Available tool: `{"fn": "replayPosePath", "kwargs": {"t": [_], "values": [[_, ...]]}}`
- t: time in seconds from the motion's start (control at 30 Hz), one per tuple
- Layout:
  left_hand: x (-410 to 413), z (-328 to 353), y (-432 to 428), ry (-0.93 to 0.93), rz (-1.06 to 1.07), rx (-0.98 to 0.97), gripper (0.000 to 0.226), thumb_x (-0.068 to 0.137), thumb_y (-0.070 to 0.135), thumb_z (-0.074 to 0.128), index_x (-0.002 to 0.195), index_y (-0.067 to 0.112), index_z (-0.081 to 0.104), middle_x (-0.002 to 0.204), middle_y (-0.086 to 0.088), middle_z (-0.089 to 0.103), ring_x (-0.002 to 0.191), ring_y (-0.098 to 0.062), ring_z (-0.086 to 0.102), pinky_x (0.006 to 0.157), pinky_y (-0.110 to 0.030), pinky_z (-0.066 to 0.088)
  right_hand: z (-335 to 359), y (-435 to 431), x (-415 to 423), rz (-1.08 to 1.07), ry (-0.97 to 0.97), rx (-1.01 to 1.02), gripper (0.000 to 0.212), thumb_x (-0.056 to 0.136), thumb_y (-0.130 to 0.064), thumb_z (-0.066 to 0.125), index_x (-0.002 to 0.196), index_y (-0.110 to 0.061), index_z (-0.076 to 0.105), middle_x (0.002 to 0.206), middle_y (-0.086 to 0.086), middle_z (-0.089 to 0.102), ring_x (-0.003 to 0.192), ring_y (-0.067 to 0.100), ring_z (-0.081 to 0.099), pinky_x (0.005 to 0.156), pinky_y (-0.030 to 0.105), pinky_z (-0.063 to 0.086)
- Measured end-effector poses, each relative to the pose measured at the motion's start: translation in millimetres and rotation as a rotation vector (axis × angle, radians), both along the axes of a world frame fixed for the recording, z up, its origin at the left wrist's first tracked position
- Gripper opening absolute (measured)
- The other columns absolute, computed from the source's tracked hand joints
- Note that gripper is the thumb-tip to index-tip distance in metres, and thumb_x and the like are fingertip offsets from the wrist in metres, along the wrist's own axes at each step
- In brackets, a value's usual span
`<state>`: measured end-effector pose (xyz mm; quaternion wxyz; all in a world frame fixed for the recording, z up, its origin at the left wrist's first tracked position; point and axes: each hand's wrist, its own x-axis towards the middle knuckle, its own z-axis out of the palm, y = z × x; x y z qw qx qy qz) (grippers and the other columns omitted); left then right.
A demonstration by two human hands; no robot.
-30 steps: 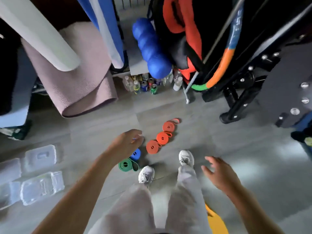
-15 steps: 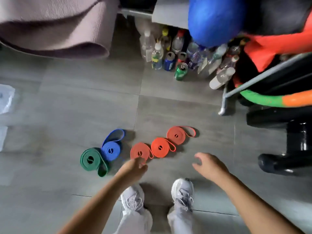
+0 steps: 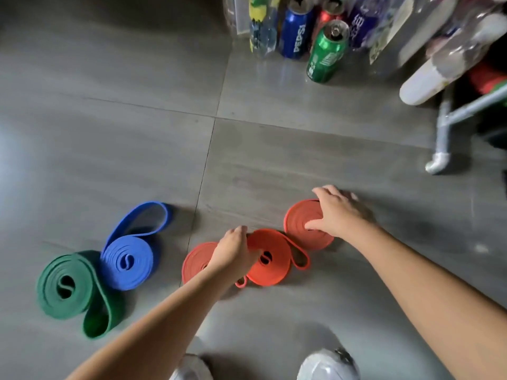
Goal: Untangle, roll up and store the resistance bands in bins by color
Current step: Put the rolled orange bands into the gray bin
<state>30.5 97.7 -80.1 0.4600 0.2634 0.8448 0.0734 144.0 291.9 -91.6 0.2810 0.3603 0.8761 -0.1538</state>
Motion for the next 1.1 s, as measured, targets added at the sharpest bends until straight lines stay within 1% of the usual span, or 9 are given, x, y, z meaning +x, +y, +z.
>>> {"fn": "replayPosePath", "kwargs": {"t": [0.2,0.43,0.53,0.63,0.73,0.83,0.93,1.03,1.1], "values": [[3.2,-25.2,8.8,0.048,-0.002,-0.045,0.059,0.080,0.034,0.070,0.128,0.012,0.043,0.125,-0.011,0.045,0.118,-0.030,0.044,0.097,-0.035,0.039,-15.8,11.1,-1.2,-0.025,-0.008,-0.007,0.076,0.054,-0.059,0.079,0.111,-0.020,0.050,0.115,0.005,0.049,0.114,0.027,0.046,0.093,0.035,0.037],[4.2,-27.9,-2.1,0.047,0.040,0.054,0.051,0.082,0.031,0.066,0.128,0.015,0.050,0.124,-0.007,0.048,0.112,-0.026,0.050,0.087,-0.029,0.040,-28.4,11.5,33.5,-0.434,0.289,-0.337,0.052,0.065,-0.026,0.085,0.098,-0.018,0.046,0.104,0.007,0.057,0.089,0.024,0.052,0.074,0.032,0.041],[2.2,-23.8,-6.3,-0.001,0.122,0.110,0.021,0.086,0.028,0.056,0.102,0.016,0.062,0.102,-0.012,0.061,0.090,-0.031,0.058,0.071,-0.030,0.043,-7.9,20.6,51.2,-0.623,0.383,-0.363,0.049,0.071,-0.021,0.081,0.108,-0.012,0.051,0.103,0.009,0.058,0.093,0.024,0.054,0.079,0.033,0.042],[5.2,-8.8,-13.5,-0.004,0.325,0.226,0.025,0.090,0.030,0.042,0.076,0.014,0.055,0.074,-0.010,0.056,0.071,-0.029,0.050,0.062,-0.031,0.037,24.7,13.5,60.6,-0.801,0.538,-0.551,0.049,0.066,-0.021,0.078,0.106,-0.011,0.052,0.098,0.007,0.062,0.095,0.024,0.058,0.086,0.036,0.046],[19.6,17.9,-19.8,-0.163,0.548,0.437,0.040,0.098,0.037,0.038,0.082,0.008,0.058,0.076,-0.010,0.062,0.075,-0.028,0.058,0.067,-0.035,0.048,41.7,-20.9,53.6,-0.715,0.512,-0.640,0.041,0.066,-0.021,0.081,0.095,-0.021,0.052,0.097,0.005,0.064,0.092,0.023,0.061,0.086,0.037,0.048],[37.7,30.0,-27.1,-0.386,0.584,0.458,0.017,0.096,0.032,0.048,0.099,0.019,0.058,0.088,0.001,0.062,0.079,-0.015,0.063,0.063,-0.030,0.055,32.6,-64.2,32.8,-0.633,0.452,-0.576,0.046,0.072,-0.018,0.080,0.104,-0.017,0.049,0.098,-0.001,0.057,0.091,0.017,0.055,0.075,0.024,0.039],[32.5,9.4,-41.4,-0.213,0.533,0.335,0.021,0.089,0.016,0.055,0.109,0.015,0.059,0.095,0.000,0.062,0.085,-0.024,0.066,0.074,-0.039,0.056,13.2,-93.0,11.7,-0.579,0.463,-0.517,0.050,0.072,-0.021,0.080,0.108,-0.014,0.045,0.100,0.002,0.052,0.092,0.018,0.050,0.073,0.025,0.035],[18.6,-0.5,-58.3,-0.056,0.328,0.272,0.031,0.077,0.027,0.051,0.102,0.015,0.066,0.102,-0.002,0.061,0.103,-0.026,0.058,0.088,-0.034,0.047,2.0,-101.3,-1.4,-0.409,0.345,-0.305,0.049,0.075,-0.030,0.077,0.108,-0.011,0.047,0.099,0.003,0.053,0.091,0.023,0.051,0.071,0.031,0.033],[8.4,-3.3,-68.9,0.070,0.402,0.222,0.043,0.074,0.028,0.052,0.114,0.013,0.062,0.118,-0.005,0.053,0.116,-0.023,0.047,0.098,-0.034,0.039,-3.4,-100.7,-4.4,-0.260,0.256,-0.155,0.052,0.078,-0.038,0.072,0.113,-0.007,0.050,0.113,0.010,0.053,0.107,0.029,0.050,0.085,0.034,0.037]]}}
